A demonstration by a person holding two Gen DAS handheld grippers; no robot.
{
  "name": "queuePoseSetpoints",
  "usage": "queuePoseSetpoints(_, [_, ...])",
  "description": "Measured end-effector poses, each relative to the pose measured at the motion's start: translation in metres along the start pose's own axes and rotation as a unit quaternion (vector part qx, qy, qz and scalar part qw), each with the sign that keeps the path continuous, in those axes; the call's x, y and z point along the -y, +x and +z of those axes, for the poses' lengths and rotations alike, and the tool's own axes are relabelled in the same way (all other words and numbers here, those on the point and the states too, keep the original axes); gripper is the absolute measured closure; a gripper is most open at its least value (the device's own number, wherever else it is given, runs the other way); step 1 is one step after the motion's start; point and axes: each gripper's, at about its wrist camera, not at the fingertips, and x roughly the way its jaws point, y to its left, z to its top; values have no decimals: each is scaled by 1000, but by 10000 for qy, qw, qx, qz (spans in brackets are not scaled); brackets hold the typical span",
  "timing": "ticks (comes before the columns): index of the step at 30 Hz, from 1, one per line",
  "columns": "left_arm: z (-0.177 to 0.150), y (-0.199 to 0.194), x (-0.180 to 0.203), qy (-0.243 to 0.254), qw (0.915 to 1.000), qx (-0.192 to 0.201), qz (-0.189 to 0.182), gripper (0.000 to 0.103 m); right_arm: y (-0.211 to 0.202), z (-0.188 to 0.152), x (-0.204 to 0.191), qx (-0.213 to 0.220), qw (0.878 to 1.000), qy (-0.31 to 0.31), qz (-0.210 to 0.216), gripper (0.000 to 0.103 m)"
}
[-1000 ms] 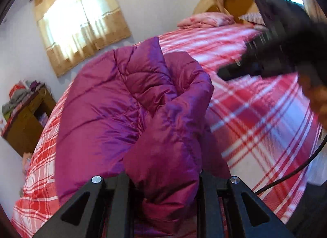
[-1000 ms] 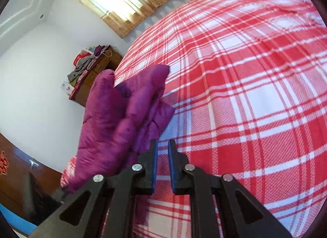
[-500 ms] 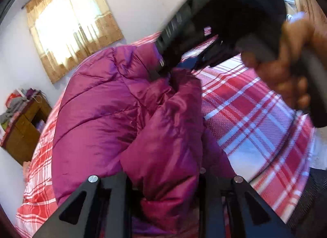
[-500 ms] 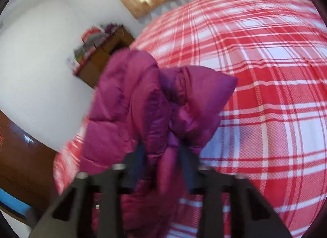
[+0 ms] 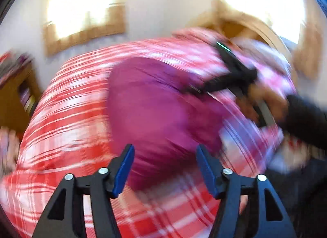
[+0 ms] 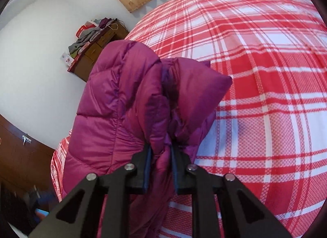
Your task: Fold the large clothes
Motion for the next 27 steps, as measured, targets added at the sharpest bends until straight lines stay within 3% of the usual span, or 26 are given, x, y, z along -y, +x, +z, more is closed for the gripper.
queuePoseSetpoints(3, [35,20,-51,-983,9940,161,452,34,1,7,-21,116,9992,-371,80,85])
queuePoseSetpoints(6, [61,57,-91,-1742,9823,219,652,34,4,12,-29,245,9974,-342,582,85])
queuePoseSetpoints(11, [78,122,-112,-2387,9693,-203,558,34,24,1,4,160,9963,309,788,88])
queuePoseSetpoints(13, [81,138,-101,-2573,9657,-281,210,34,23,-2,15,151,9948,491,882,88])
queuePoseSetpoints(15, [80,147,-75,-2380,9709,-258,91,34,23,-5,22,153,9934,593,966,90])
queuePoseSetpoints(18, [81,159,-45,-1914,9799,-270,500,34,25,-7,35,140,9910,765,1093,91])
queuePoseSetpoints(27, [58,187,-18,-1246,9835,-94,1311,31,26,-13,59,145,9839,1029,1451,95])
